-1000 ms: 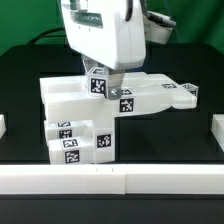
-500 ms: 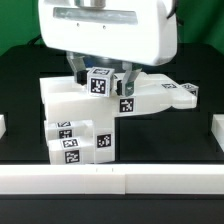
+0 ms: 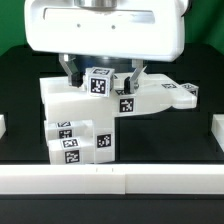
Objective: Assemble chair
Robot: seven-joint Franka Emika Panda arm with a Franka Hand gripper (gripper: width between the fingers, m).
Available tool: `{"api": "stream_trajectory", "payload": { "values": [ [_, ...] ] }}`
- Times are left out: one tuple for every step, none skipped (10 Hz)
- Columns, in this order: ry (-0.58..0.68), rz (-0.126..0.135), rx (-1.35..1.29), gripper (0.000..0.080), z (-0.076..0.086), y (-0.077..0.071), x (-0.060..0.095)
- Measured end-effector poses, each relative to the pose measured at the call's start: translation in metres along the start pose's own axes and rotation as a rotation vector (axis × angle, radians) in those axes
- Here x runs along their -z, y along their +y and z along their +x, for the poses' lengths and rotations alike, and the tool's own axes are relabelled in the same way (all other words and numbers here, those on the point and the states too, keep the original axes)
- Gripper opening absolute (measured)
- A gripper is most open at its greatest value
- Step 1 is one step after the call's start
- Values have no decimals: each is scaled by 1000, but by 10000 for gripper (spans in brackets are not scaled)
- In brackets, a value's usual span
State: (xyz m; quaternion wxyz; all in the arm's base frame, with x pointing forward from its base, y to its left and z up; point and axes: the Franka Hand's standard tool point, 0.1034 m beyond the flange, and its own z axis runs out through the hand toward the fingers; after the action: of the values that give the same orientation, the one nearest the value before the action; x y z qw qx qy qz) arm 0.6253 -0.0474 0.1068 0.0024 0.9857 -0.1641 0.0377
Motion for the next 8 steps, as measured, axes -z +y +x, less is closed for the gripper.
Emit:
{"api": "stream_trajectory", "payload": {
  "values": [
    [0, 1, 11, 635, 0, 0, 0],
    [0, 1, 9, 635, 0, 1, 0],
    [0, 1, 9, 464, 0, 1, 0],
    [0, 1, 9, 264, 0, 1, 0],
    [0, 1, 3, 264, 0, 1, 0],
    [0, 1, -13, 268, 0, 1, 0],
    [0, 1, -13, 268, 0, 1, 0],
    [0, 3, -66, 268, 0, 1, 0]
  ]
}}
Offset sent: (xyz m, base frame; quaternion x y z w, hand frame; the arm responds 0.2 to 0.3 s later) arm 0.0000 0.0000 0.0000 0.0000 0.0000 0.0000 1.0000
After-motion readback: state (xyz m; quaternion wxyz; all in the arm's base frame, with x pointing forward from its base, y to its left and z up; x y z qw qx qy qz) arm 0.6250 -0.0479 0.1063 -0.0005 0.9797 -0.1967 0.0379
